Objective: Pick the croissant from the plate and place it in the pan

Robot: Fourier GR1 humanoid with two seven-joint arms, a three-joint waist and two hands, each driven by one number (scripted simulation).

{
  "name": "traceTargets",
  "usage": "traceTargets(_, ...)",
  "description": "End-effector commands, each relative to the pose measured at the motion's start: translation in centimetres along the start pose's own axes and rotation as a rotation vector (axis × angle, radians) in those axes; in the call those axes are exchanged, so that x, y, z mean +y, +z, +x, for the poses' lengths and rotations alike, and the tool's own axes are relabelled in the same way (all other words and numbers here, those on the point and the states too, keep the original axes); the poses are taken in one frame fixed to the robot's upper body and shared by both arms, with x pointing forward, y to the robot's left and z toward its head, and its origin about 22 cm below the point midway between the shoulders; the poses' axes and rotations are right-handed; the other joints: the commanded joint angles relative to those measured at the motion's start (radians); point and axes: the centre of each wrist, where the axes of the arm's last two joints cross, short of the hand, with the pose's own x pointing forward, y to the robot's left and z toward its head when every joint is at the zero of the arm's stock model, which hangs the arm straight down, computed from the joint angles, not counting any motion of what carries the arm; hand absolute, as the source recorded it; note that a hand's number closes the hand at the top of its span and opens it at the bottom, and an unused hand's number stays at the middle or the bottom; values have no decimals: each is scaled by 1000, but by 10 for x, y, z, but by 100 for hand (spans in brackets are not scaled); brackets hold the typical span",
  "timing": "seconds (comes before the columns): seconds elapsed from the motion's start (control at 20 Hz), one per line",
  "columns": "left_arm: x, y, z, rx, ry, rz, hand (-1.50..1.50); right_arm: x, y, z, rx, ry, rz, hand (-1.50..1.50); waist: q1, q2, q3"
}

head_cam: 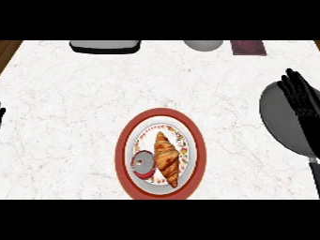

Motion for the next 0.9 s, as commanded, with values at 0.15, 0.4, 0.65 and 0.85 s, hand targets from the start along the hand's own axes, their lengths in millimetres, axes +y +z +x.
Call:
traceTargets(0.15, -45, -12, 30, -33, 103, -160, 0, 97, -61, 43, -76, -43, 468, 150, 36, 14, -17)
traceTargets(0.4, -93, -11, 39, 54, 214, -273, 0, 112, -90, 67, -150, 382, 518, 150, -14, 5, -16)
traceTargets(0.65, -90, -20, 50, 76, 231, -235, 0, 93, -85, 77, -131, 562, 608, -150, -45, 1, -14)
traceTargets(0.85, -96, -16, 52, 75, 220, -252, 0, 112, -104, 101, -156, 706, 698, -150, -33, 1, -15)
